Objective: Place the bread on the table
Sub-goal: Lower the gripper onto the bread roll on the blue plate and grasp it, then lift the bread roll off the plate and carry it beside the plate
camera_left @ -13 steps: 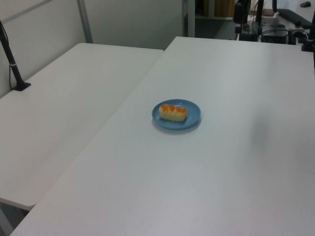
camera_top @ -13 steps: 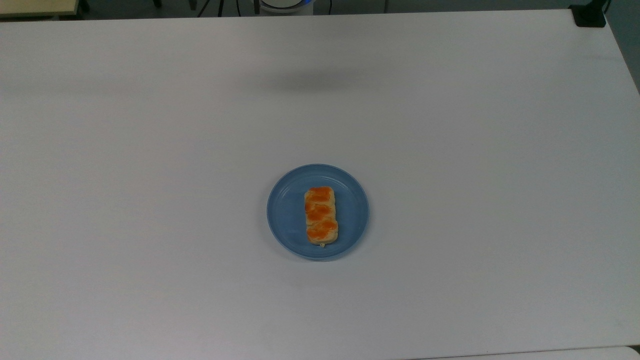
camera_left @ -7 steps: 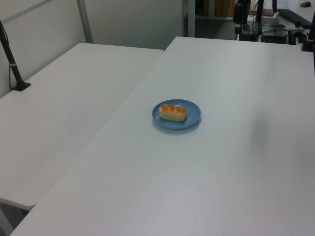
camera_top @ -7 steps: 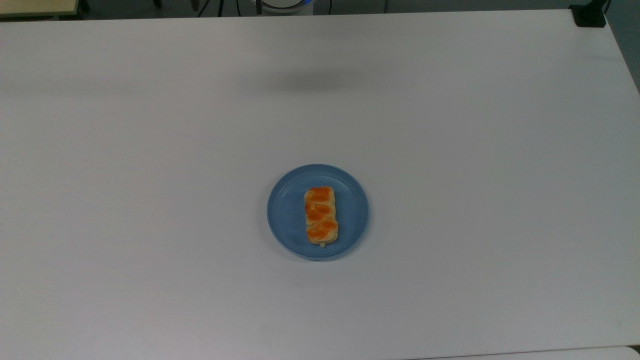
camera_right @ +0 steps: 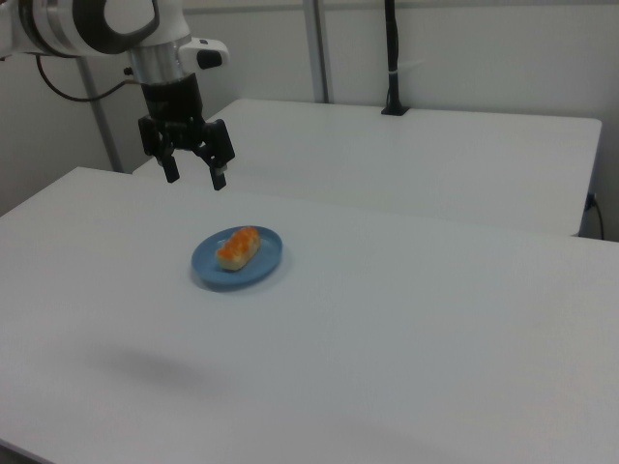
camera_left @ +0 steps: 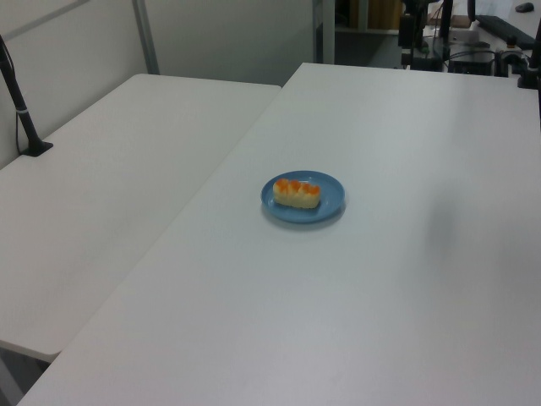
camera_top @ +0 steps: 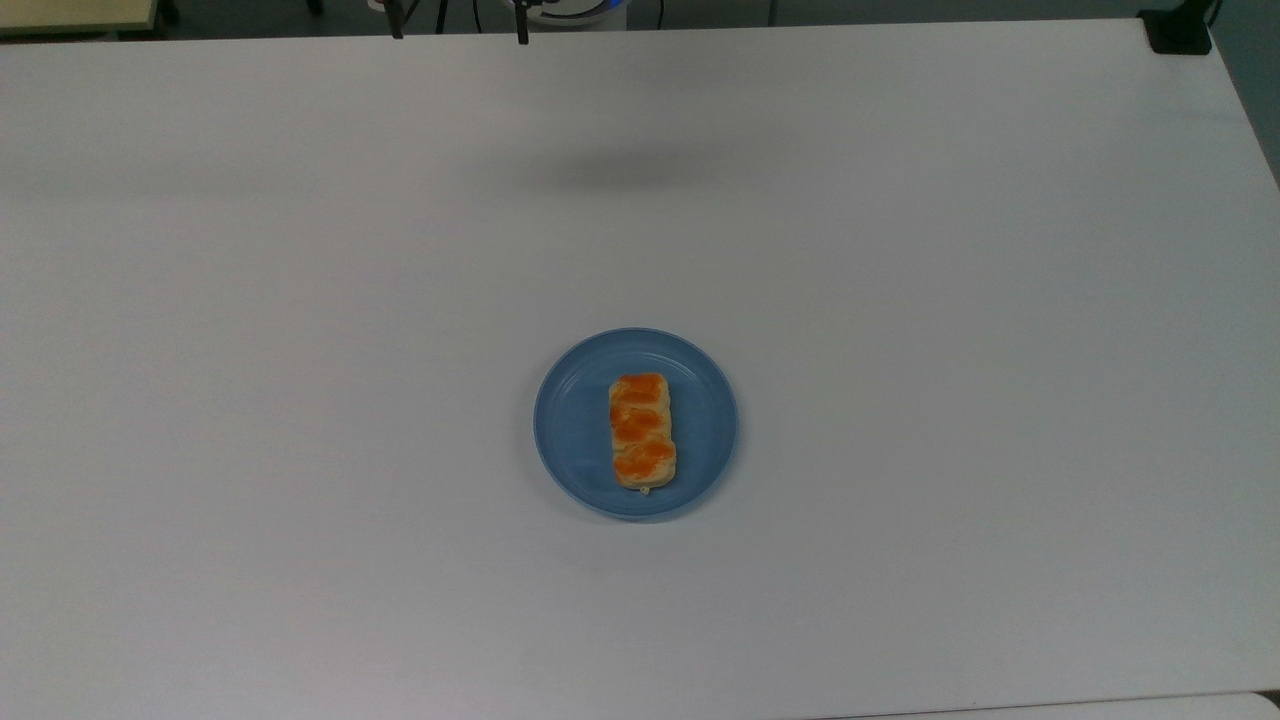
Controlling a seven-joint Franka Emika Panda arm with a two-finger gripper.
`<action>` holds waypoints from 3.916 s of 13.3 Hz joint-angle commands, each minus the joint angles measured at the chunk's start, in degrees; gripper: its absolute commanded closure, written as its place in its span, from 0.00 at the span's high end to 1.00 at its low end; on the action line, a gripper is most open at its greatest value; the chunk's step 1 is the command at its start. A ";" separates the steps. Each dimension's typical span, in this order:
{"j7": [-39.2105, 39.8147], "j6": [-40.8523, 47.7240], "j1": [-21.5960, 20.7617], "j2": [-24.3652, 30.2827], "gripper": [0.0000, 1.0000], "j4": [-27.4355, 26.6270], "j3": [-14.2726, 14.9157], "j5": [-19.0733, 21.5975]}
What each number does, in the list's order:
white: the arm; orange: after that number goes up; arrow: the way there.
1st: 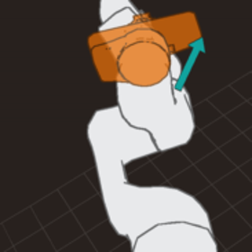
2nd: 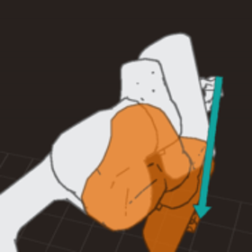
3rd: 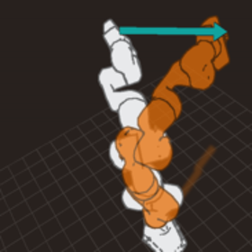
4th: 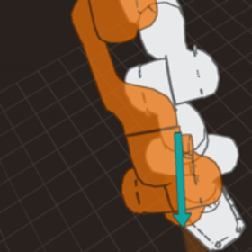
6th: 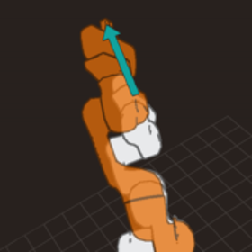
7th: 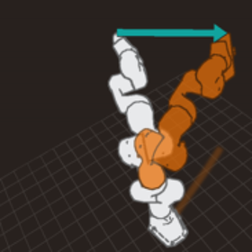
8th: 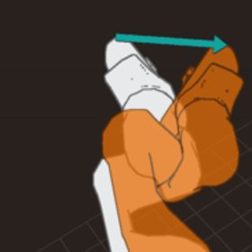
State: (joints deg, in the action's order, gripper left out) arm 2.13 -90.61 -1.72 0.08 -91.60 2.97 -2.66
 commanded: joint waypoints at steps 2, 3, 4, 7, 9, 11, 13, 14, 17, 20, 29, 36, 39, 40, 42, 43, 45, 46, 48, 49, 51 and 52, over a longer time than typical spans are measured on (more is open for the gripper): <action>0.60 -4.21 -0.57 -2.53 1.00 -0.77 -0.42 1.34; 0.51 -4.83 -1.18 -3.94 1.00 0.28 -0.42 1.60; 0.25 -5.27 -1.96 -5.95 1.00 1.42 -0.42 2.30; -0.54 -10.78 -3.19 -10.62 1.00 2.92 -0.42 4.32; -5.52 -16.84 -5.04 -14.12 1.00 2.84 -0.42 4.24; -6.00 -21.17 -5.40 -17.47 1.00 2.92 -0.42 4.15; -6.52 -24.42 -6.62 -21.69 1.00 3.97 -0.42 3.97; -6.52 -26.70 -7.24 -23.88 1.00 4.06 -0.42 3.97; -6.44 -33.38 -8.56 -28.28 1.00 4.07 -0.42 3.54; -6.44 -38.58 -9.18 -31.37 1.00 4.15 -0.34 3.36; -11.61 -44.65 -10.85 -35.86 0.68 4.15 -0.42 1.34; -10.40 -43.16 -10.15 -31.65 0.25 3.98 0.01 1.16; -4.96 -37.54 -6.82 -28.66 0.26 4.07 0.89 1.16; -2.94 -37.36 -5.50 -28.39 0.26 4.07 1.33 1.16; 1.72 -37.36 -2.69 -28.73 0.26 3.98 3.17 0.90; 3.83 -37.36 -1.63 -29.26 0.27 3.80 3.79 0.38; 6.65 -37.71 0.74 -30.31 0.29 3.54 3.97 -0.15; 7.09 -38.06 1.62 -31.28 0.29 3.54 3.97 -0.33; 7.27 -38.50 3.03 -32.86 0.40 3.63 3.97 -3.13; 6.93 -40.15 3.56 -33.65 0.57 3.45 3.88 -4.19; 6.40 -41.31 3.48 -34.53 0.94 3.45 3.88 -4.20; 6.31 -41.31 3.39 -34.62 1.00 3.45 3.88 -4.20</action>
State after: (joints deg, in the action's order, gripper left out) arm 8.74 -130.67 2.25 -34.56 -87.68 6.63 -5.90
